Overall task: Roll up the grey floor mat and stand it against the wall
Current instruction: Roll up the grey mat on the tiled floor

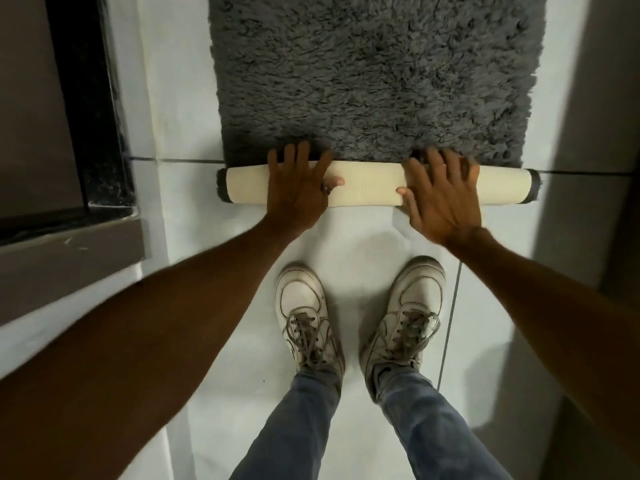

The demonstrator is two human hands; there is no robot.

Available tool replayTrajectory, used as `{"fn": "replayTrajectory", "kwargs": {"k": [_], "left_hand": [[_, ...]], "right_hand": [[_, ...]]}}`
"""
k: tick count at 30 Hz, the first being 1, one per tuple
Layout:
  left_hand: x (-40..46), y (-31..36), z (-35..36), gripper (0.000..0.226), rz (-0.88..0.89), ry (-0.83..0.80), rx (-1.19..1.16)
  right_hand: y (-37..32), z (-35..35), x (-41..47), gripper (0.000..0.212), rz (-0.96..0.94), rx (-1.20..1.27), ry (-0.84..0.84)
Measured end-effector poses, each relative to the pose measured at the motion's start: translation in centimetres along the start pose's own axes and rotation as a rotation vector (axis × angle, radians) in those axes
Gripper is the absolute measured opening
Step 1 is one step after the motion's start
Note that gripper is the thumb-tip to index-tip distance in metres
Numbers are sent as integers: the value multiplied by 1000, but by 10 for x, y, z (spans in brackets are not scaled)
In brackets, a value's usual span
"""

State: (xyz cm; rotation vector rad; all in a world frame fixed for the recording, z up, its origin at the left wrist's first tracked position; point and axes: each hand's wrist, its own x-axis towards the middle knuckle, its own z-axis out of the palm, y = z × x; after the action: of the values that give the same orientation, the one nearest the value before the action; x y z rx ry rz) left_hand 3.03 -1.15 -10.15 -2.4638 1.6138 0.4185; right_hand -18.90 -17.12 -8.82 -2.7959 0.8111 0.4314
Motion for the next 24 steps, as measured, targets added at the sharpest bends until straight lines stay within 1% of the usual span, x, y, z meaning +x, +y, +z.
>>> {"fn": "replayTrajectory", "kwargs": {"k": [1,2,4,6,7,9,11,14,17,18,20,22,24], "left_hand": [[-2,7,3,50,-71,36,-48],[-4,14,4,50,-157,73,-103],[-10,30,10,46,-299,193,-204],[-22,45,17,42,-332,328,-268],[-28,51,21,46,-302,336,-274],[-35,58,25,62,-207,246,-216],[-28,56,24,76,-160,147,-162],[-13,39,17,82,-116,101,-132],[4,31,5,85,-94,73,-119],[10,30,1,88,-96,48,-103],[23,30,-7,97,-96,-11,-71],[37,24,-13,102,-84,-43,-42],[55,19,-20,102,-82,-48,-34]], "right_hand": [[-10,4,-12,63,5,28,29],[-19,7,-21,68,-2,45,21],[-27,11,-25,76,6,42,-43],[-23,10,-10,78,31,28,-110],[-19,7,2,78,42,30,-134],[-8,-2,28,77,52,39,-165],[-2,-10,44,78,55,32,-184],[-5,-17,48,78,67,44,-101],[-4,-21,45,80,-15,56,0],[-5,-22,44,82,-51,46,-3],[-6,-24,46,89,-85,2,-82],[-6,-28,59,91,-72,-48,-135],[-3,-36,78,88,-25,-51,-151]]}}
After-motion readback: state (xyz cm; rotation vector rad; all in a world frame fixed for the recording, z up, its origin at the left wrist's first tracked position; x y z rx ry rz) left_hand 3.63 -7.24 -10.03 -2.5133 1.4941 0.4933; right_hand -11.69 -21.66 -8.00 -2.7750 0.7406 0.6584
